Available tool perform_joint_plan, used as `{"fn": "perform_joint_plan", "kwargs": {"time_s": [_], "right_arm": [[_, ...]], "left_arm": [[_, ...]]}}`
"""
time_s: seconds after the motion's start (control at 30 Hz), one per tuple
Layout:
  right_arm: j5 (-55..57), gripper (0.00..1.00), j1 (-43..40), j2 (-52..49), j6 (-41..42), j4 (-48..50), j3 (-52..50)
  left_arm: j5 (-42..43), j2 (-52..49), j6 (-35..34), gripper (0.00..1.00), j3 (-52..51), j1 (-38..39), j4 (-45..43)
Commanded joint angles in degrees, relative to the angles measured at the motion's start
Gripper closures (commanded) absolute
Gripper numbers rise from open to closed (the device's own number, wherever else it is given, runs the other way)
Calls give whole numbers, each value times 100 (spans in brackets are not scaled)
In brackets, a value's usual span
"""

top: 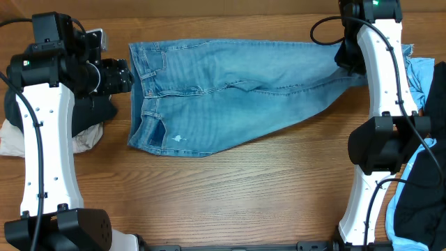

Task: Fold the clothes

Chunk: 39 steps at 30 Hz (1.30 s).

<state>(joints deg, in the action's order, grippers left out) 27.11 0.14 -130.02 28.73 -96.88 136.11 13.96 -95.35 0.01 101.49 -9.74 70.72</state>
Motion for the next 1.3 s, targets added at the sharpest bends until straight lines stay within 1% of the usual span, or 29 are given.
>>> {"fn": "perform_joint_plan", "kwargs": {"time_s": [0.0, 0.07, 0.27, 0.47, 0.53, 0.63, 0.77, 0.87, 0.93, 1.0, 1.07, 1.1, 1.2, 1.27], "right_arm": [[535, 96, -15, 208, -179, -20, 0], [472, 96, -15, 208, -175, -20, 0], [-199, 96, -44, 208, -177, -20, 0], [-219, 96, -63, 208, -225, -20, 0], [-422, 96, -66, 208, -219, -20, -4], [-664, 96, -66, 107, 4, 31, -7], [-1475, 96, -66, -245, -33, -17, -7], [-2094, 96, -66, -466, -35, -20, -9], [-2341, 96, -52, -507, -31, -20, -9], [-2334, 95, -50, -507, -28, -17, -9], [-2321, 94, -76, -514, -26, 33, -9], [-2317, 92, -96, -514, -26, 57, -9], [-2319, 92, -184, -514, -28, 240, -9], [-2406, 92, -221, -514, -26, 243, -9]], "left_arm": [[70, 96, 90, 18, -63, 2, -9], [70, 96, 90, 18, -63, 2, -2], [68, 96, 90, 17, -63, 2, -13], [68, 96, 92, 16, -63, 2, -4], [68, 96, 92, 16, -63, 2, -4], [70, 96, 92, 16, -63, 2, -7], [114, 96, 262, 18, -87, 4, 173], [581, 96, 433, 20, -317, 55, 188], [859, 96, 723, 23, -623, 271, 79], [861, 96, 907, 24, -883, 535, -74], [835, 96, 1091, 24, -1239, 984, -328], [761, 96, 1093, 24, -1434, 1189, -483], [643, 96, 992, 25, -2052, 1681, -964], [636, 96, 793, 28, -2592, 1930, -1443]]}}
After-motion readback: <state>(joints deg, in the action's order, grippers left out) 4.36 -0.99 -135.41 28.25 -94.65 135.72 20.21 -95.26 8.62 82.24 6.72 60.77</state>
